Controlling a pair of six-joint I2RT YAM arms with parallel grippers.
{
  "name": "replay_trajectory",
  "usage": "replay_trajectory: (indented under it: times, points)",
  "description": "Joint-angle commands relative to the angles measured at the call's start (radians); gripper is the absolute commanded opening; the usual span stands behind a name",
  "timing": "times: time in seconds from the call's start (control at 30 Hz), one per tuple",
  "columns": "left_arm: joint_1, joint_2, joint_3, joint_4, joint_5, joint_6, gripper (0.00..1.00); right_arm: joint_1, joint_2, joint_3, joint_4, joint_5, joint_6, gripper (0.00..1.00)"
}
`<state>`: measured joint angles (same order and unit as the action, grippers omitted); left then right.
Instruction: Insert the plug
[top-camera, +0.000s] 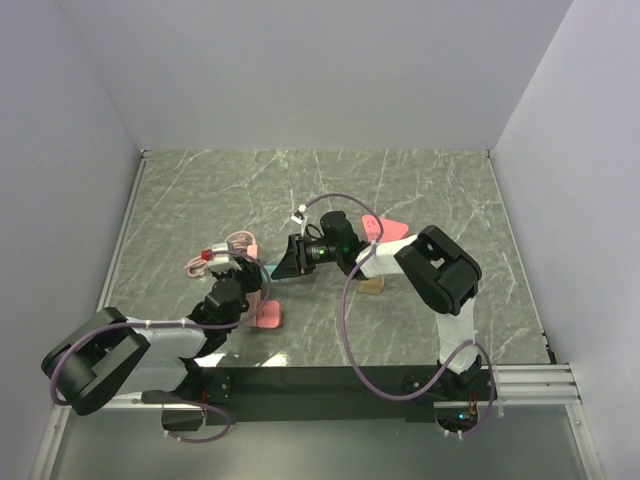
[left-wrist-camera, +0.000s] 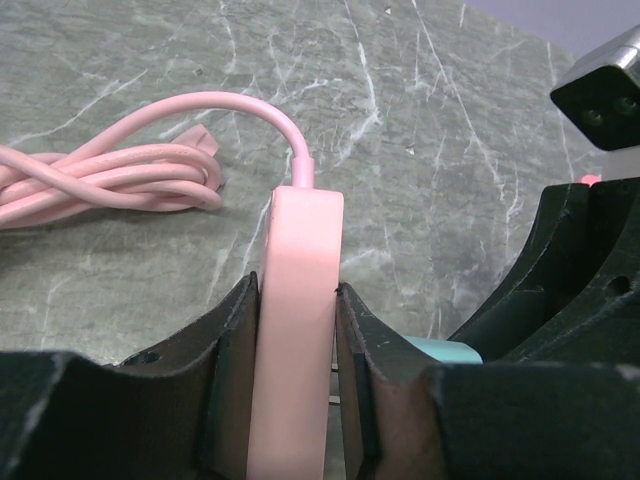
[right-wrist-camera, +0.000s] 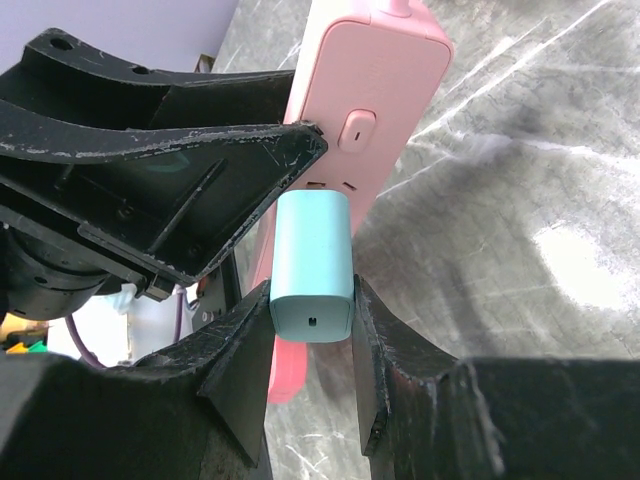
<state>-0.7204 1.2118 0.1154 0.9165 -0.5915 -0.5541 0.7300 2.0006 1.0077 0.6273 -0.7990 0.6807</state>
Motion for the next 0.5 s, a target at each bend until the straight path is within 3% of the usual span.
replay_trajectory:
  times: [0.0, 0.47]
  points:
    - [-0.094, -0.002, 0.052, 0.416, 0.403, -0.233, 0.01, 0.054, 0.032, 0.057, 0.126, 0.109, -0.007, 0.00]
    - [-0.175, 0.072, 0.075, 0.515, 0.364, -0.236, 0.01, 0.055, 0.058, 0.045, 0.163, 0.115, 0.019, 0.00]
